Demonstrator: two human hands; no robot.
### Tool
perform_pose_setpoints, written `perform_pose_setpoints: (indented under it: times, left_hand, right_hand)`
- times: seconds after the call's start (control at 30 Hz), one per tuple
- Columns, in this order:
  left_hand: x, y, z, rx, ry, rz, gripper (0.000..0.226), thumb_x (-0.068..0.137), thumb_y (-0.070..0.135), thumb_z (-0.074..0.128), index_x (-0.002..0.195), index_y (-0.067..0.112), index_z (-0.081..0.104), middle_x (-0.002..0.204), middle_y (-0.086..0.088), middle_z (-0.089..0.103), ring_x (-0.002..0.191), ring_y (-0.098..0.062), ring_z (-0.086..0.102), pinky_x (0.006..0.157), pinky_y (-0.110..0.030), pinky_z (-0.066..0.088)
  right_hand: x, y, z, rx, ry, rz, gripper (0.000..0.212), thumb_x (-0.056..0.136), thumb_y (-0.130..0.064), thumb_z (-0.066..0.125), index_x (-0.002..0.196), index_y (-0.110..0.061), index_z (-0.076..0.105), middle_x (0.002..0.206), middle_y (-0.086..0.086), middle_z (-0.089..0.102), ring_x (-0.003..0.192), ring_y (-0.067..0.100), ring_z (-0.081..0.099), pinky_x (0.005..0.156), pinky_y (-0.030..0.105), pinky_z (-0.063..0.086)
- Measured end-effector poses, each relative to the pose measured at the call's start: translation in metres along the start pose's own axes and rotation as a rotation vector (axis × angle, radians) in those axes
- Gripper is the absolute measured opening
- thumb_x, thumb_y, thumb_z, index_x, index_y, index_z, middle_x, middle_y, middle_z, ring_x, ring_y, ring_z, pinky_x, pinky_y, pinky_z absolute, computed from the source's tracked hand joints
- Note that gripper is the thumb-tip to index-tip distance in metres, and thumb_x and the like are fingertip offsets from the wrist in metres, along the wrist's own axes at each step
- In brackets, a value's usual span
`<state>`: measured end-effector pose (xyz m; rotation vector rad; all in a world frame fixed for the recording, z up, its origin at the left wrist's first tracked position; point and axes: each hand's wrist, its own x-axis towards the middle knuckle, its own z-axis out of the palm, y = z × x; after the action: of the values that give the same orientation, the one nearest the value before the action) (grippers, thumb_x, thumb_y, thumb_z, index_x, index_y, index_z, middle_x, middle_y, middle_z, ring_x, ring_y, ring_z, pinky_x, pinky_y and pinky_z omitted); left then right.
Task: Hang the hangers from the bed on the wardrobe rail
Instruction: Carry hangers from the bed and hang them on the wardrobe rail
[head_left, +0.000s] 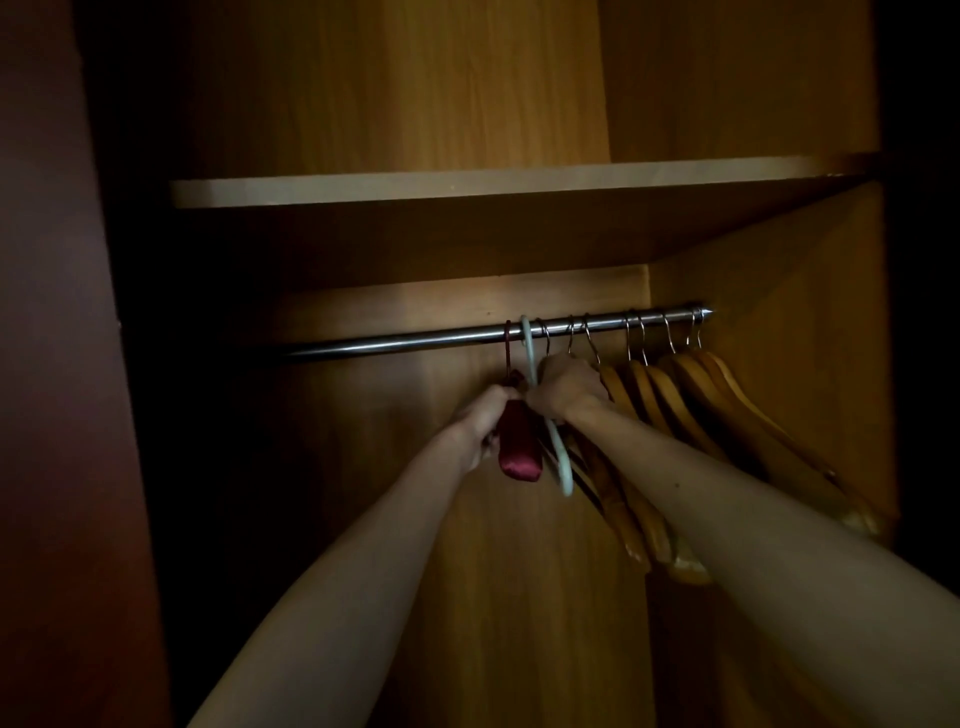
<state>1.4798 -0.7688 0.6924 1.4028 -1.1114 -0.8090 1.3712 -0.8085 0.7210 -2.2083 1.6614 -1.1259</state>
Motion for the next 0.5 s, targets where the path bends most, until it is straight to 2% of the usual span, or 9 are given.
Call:
perform_pose_setpoints:
  times: [0.07,0.13,0.17,0.2,0.27,0.33,0.4,0.5]
  left_hand:
    - [-0.002,-0.001,0.000,0.004,0.018,0.002,0.021,0.093,0.039,0.063,0.087,0.018,0.064,0.088,-0.007,0.066,0.076,-0.020,0.062,0.078,-0.034,0.053]
    - [-0.004,-0.003,0.000,0.019,0.025,0.005,0.027,0.093,0.044,0.061,0.082,0.019,0.061,0.073,-0.001,0.060,0.058,-0.012,0.053,0.058,-0.025,0.046]
    - [-0.006,-0.004,0.000,0.024,0.033,0.015,0.029,0.093,0.046,0.061,0.081,0.020,0.061,0.070,0.001,0.058,0.055,-0.010,0.051,0.053,-0.022,0.042]
    - [-0.008,-0.005,0.000,0.019,0.041,0.025,0.030,0.092,0.048,0.062,0.081,0.020,0.062,0.071,0.001,0.059,0.057,-0.010,0.053,0.053,-0.022,0.043]
    - [-0.012,-0.009,0.001,0.004,0.068,0.049,0.030,0.090,0.051,0.063,0.084,0.022,0.064,0.079,-0.001,0.064,0.070,-0.014,0.059,0.061,-0.026,0.049]
    - [-0.020,-0.013,0.002,0.007,0.103,0.075,0.033,0.090,0.055,0.062,0.083,0.023,0.064,0.080,-0.001,0.065,0.075,-0.016,0.062,0.068,-0.028,0.051]
    - [-0.028,-0.020,0.003,0.016,0.142,0.104,0.037,0.090,0.058,0.059,0.085,0.022,0.065,0.076,0.000,0.066,0.069,-0.015,0.062,0.061,-0.026,0.049]
    - [-0.041,-0.039,0.003,0.019,0.199,0.112,0.053,0.089,0.069,0.053,0.092,0.018,0.070,0.072,-0.003,0.069,0.055,-0.015,0.061,0.046,-0.022,0.044]
  right_hand:
    - [-0.005,0.004,0.003,0.010,0.027,-0.031,0.030,0.089,-0.035,0.070,0.109,-0.013,0.068,0.103,0.008,0.070,0.082,0.020,0.067,0.060,0.028,0.054]
    - [-0.010,0.009,0.007,0.021,0.059,-0.055,0.026,0.090,-0.034,0.069,0.105,-0.014,0.068,0.097,0.006,0.069,0.077,0.018,0.065,0.061,0.027,0.054]
    - [-0.012,0.012,0.008,0.031,0.071,-0.062,0.023,0.090,-0.034,0.068,0.101,-0.014,0.068,0.093,0.005,0.069,0.074,0.017,0.063,0.059,0.026,0.053]
    - [-0.015,0.015,0.008,0.045,0.075,-0.061,0.021,0.091,-0.035,0.067,0.094,-0.014,0.068,0.088,0.005,0.068,0.070,0.016,0.062,0.055,0.024,0.050]
    - [-0.024,0.019,0.006,0.075,0.083,-0.060,0.022,0.091,-0.034,0.067,0.081,-0.014,0.065,0.081,0.005,0.067,0.066,0.016,0.061,0.051,0.025,0.047]
    - [-0.034,0.022,0.003,0.122,0.093,-0.074,0.021,0.089,-0.031,0.068,0.076,-0.015,0.065,0.080,0.006,0.068,0.070,0.020,0.066,0.057,0.031,0.055]
    - [-0.048,0.026,0.002,0.146,0.104,-0.083,0.023,0.090,-0.032,0.068,0.076,-0.015,0.067,0.076,0.005,0.068,0.068,0.020,0.067,0.057,0.030,0.054]
    - [-0.072,0.035,0.006,0.157,0.118,-0.096,0.027,0.092,-0.034,0.066,0.075,-0.013,0.069,0.068,0.002,0.067,0.056,0.014,0.064,0.045,0.023,0.044]
